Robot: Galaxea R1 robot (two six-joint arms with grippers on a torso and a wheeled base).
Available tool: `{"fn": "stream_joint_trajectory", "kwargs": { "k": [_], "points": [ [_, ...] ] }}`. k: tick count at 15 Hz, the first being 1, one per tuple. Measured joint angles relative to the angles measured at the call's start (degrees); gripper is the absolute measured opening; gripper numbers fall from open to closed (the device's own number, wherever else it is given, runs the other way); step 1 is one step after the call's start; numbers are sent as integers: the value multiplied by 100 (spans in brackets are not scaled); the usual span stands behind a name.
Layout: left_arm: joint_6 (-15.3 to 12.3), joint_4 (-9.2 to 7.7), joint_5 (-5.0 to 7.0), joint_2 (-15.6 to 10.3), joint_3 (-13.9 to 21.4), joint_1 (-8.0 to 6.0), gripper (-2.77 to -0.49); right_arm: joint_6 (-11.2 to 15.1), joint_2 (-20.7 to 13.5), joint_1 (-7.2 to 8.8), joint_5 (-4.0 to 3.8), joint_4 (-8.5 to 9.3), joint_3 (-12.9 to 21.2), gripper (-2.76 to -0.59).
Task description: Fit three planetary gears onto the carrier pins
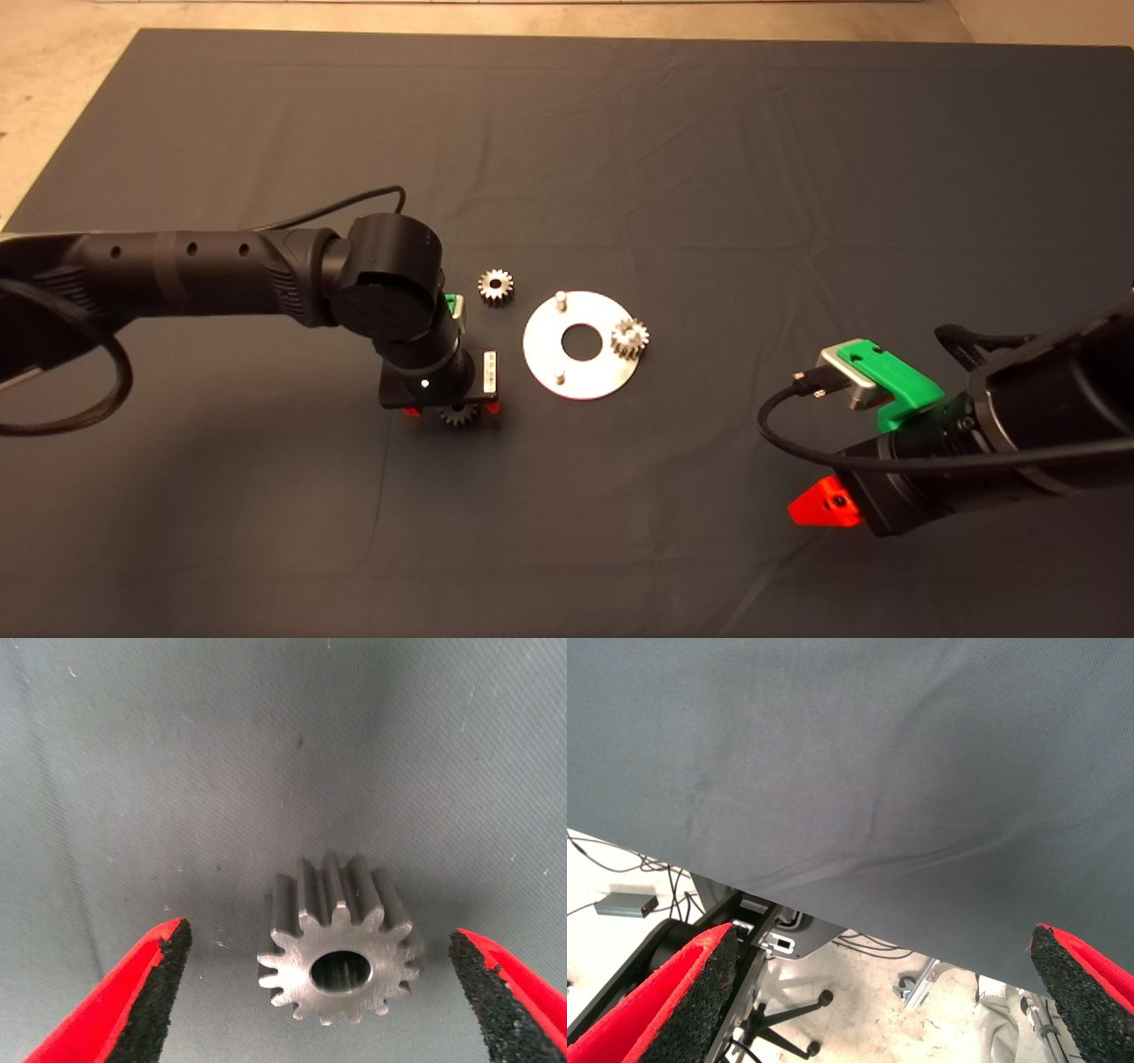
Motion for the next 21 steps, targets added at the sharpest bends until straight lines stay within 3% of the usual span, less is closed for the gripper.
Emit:
{"fn": "stream_joint_trajectory", "kwargs": {
  "k": [4,12,17,21],
  "points": [
    [9,2,0,-1,5,24,-132,2,0,2,0,2,0,-89],
    [106,29,0,1,5,26,-133,4,0,2,0,7,0,-89],
    [195,84,0,38,5,26,-159,4,0,2,0,14,0,-89],
    [260,88,0,49,5,25,-163,6,0,2,0,22,0,-89]
  ]
}}
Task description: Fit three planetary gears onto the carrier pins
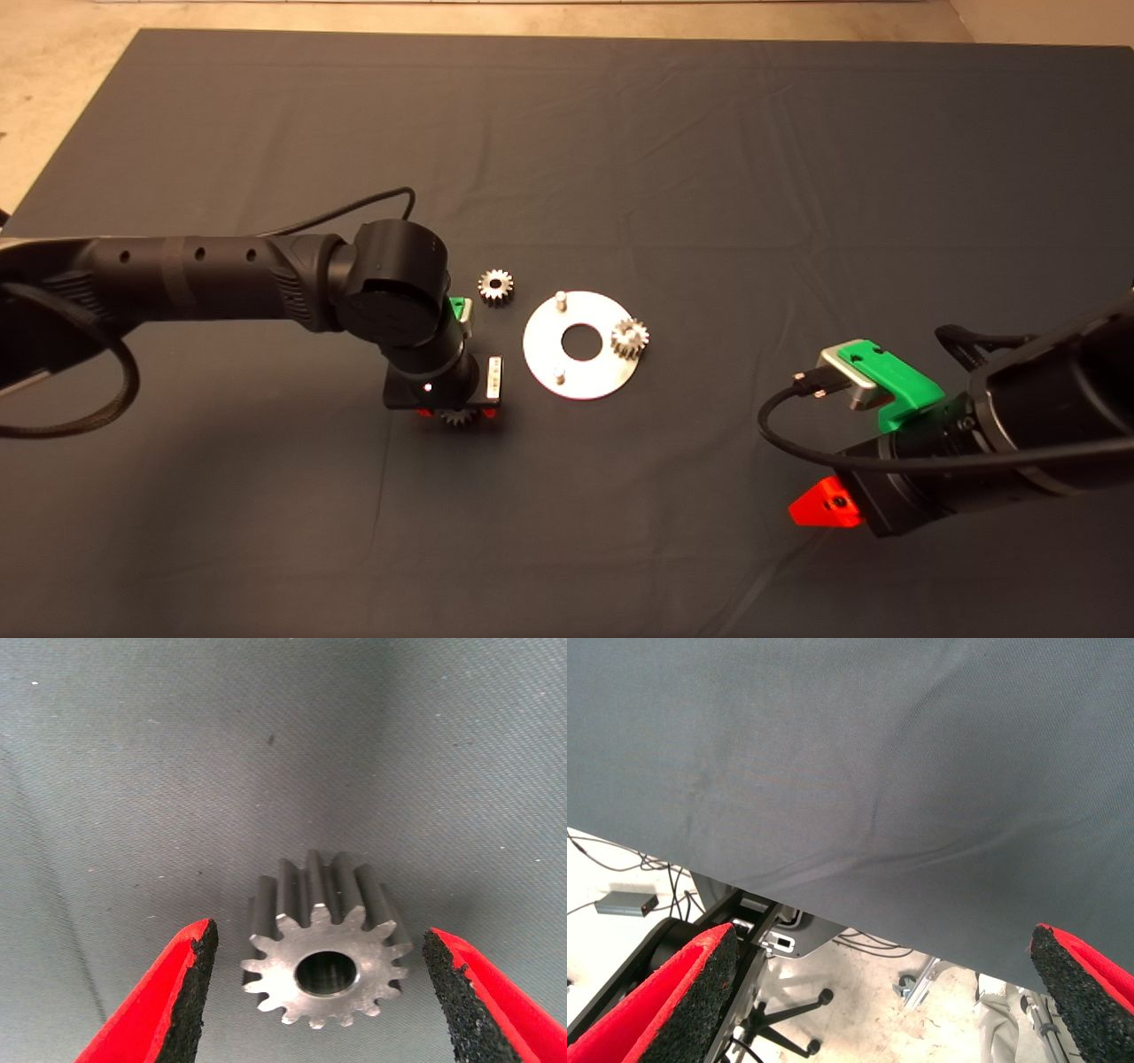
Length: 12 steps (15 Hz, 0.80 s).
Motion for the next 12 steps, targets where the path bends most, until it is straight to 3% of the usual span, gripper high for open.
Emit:
{"fn": "stream_joint_trajectory", "kwargs": {
  "k": [1,4,6,12],
  "points": [
    [16,2,0,2,0,0,-174,0,0,0,1,0,0,-89],
    [22,13,0,2,0,0,-176,0,0,0,2,0,0,-89],
    [33,16,0,2,0,0,-191,-1,0,0,0,0,0,-89],
    [50,16,0,2,0,0,-206,0,0,0,0,0,0,-89]
  ]
}}
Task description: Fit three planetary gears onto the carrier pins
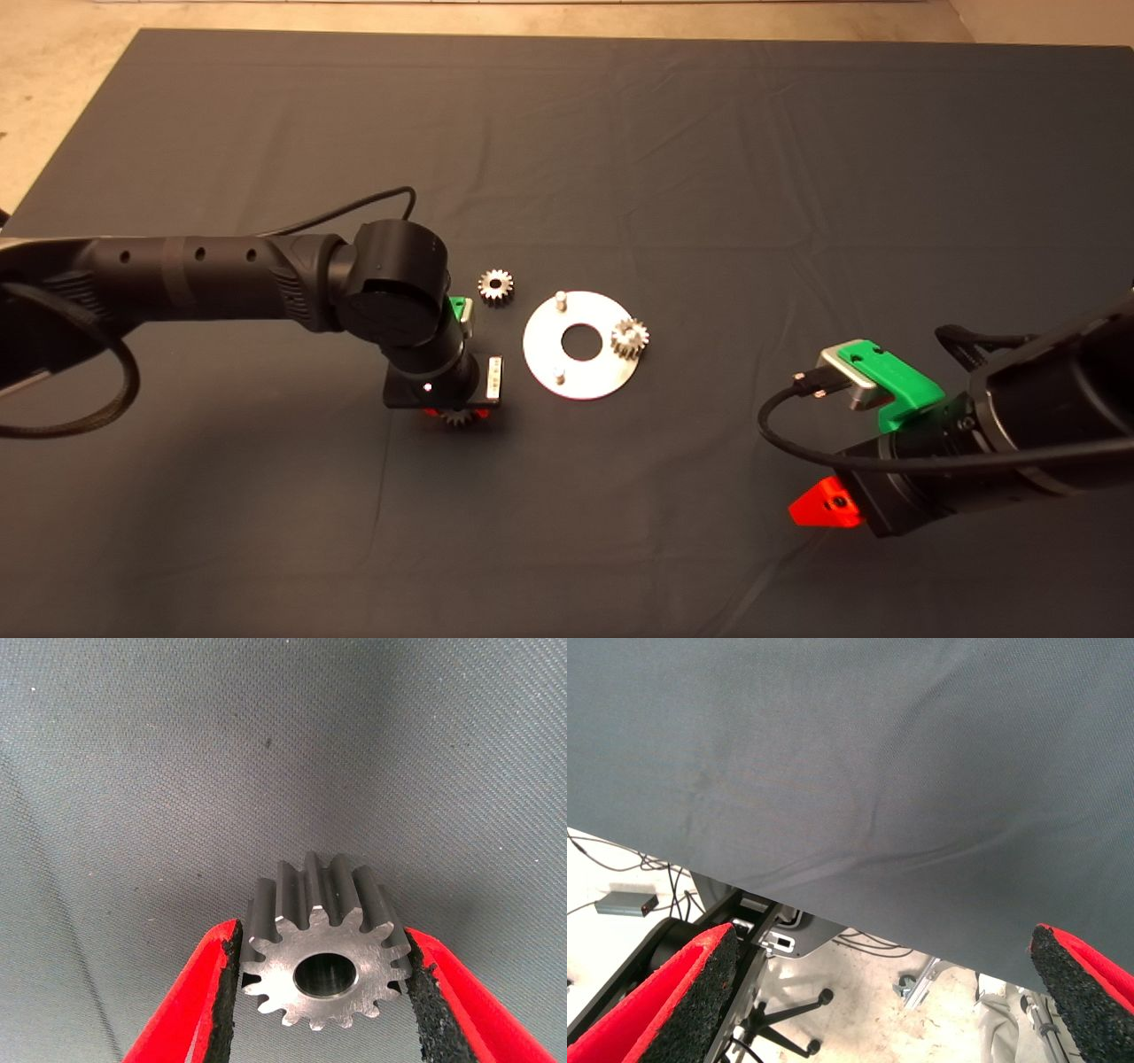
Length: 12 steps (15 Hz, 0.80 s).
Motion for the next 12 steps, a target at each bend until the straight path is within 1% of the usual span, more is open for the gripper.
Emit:
{"fn": "stream_joint_trajectory", "kwargs": {
  "k": [1,3,7,12],
  "points": [
    [13,0,0,0,0,2,-215,-1,0,0,1,0,0,-89],
    [16,1,1,0,0,7,-217,0,0,0,0,0,0,-89],
    [105,33,1,0,7,32,-220,-2,2,1,0,2,0,-89],
    [145,61,12,0,35,49,-228,0,0,1,0,4,0,-89]
  ]
}}
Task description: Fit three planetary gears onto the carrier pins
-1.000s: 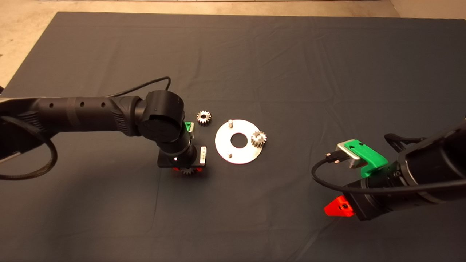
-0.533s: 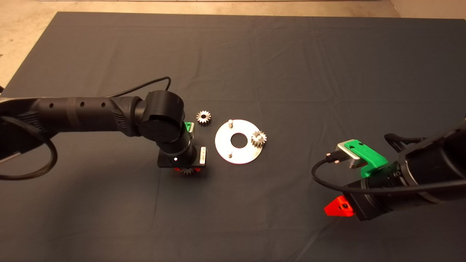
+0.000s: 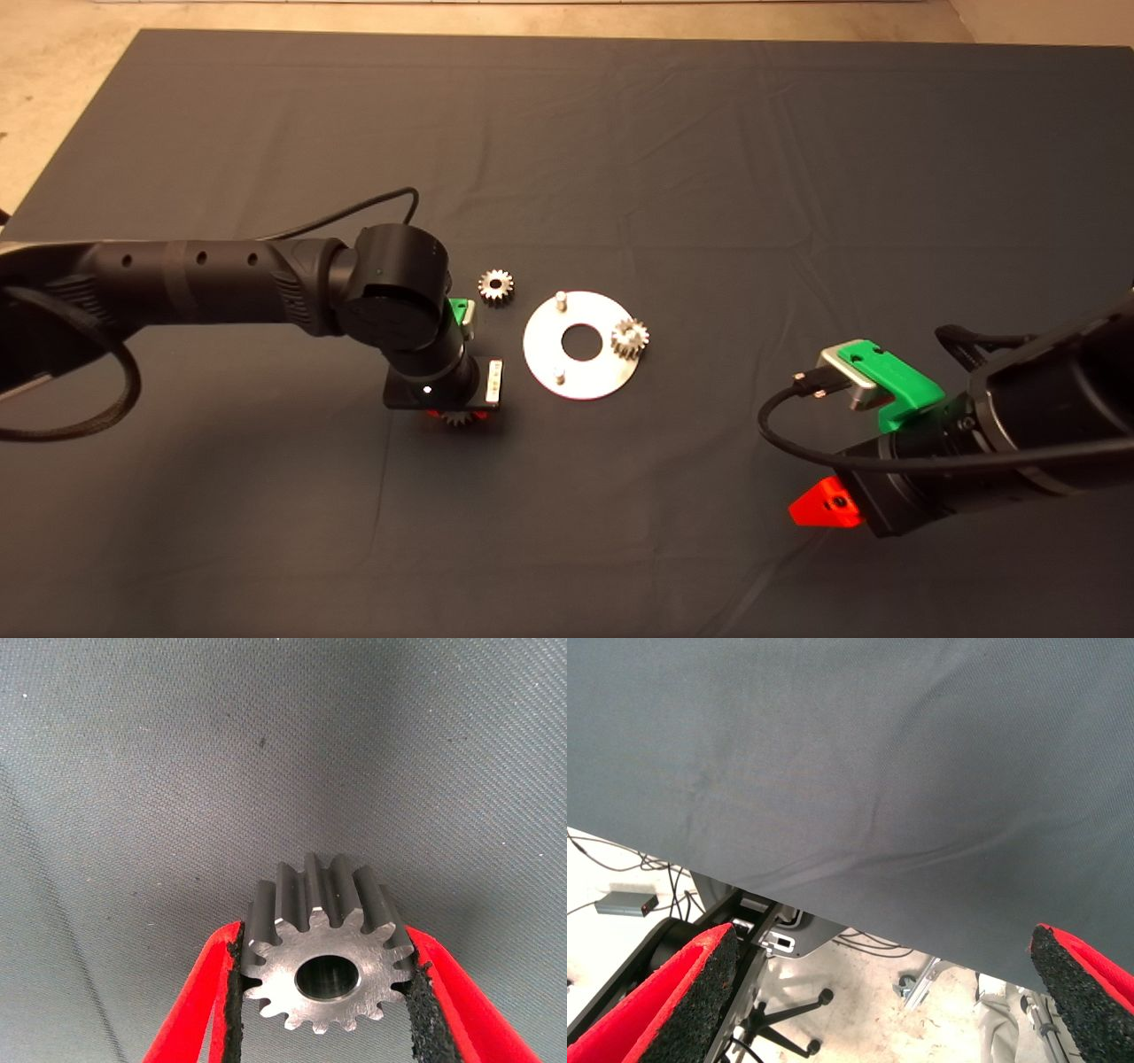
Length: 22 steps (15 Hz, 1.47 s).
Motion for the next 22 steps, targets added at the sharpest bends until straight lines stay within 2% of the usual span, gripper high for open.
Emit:
{"fn": "stream_joint_trajectory", "kwargs": {
  "k": [13,15,18,22],
  "points": [
    [9,-20,-1,63,65,-5,-230,-1,-4,0,0,30,0,-89],
    [-13,-27,-6,156,94,-100,-230,0,-44,0,2,60,0,-89],
    [-33,-38,-12,317,108,-362,-230,0,-100,0,-2,77,0,-89],
    [-52,-127,-6,362,116,-502,-230,0,-111,0,2,93,0,-89]
  ]
}}
